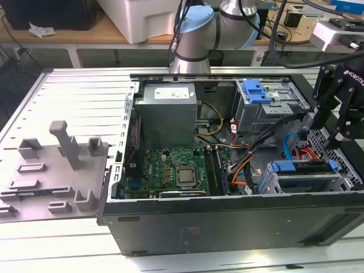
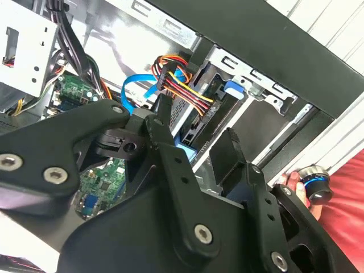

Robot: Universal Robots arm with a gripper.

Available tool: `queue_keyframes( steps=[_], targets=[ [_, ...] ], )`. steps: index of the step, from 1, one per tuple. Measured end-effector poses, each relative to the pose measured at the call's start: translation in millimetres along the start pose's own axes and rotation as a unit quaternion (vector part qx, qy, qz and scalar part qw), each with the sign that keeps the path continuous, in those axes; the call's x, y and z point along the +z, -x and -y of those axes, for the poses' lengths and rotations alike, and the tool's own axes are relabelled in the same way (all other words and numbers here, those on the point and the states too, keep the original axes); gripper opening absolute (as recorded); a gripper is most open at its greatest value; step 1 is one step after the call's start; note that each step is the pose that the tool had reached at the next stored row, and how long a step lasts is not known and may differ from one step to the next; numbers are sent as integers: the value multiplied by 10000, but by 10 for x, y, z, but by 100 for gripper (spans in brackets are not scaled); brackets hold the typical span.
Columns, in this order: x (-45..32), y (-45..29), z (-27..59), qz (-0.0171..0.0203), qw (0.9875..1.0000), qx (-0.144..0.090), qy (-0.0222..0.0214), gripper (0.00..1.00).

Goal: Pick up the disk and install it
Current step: 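Insert the first disk wire, then insert the second disk wire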

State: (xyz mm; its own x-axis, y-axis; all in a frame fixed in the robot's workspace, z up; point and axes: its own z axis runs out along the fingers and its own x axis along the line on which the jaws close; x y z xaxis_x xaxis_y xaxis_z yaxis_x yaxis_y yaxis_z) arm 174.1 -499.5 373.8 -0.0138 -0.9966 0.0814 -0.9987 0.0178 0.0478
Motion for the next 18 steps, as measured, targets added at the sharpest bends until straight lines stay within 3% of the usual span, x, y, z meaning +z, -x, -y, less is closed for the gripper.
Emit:
queue_keyframes(
  steps=[17,18],
  targets=[
    [0,0,0,-6,10000,0,0,55],
    [0,3,0,-32,10000,2,2,55]
  ],
)
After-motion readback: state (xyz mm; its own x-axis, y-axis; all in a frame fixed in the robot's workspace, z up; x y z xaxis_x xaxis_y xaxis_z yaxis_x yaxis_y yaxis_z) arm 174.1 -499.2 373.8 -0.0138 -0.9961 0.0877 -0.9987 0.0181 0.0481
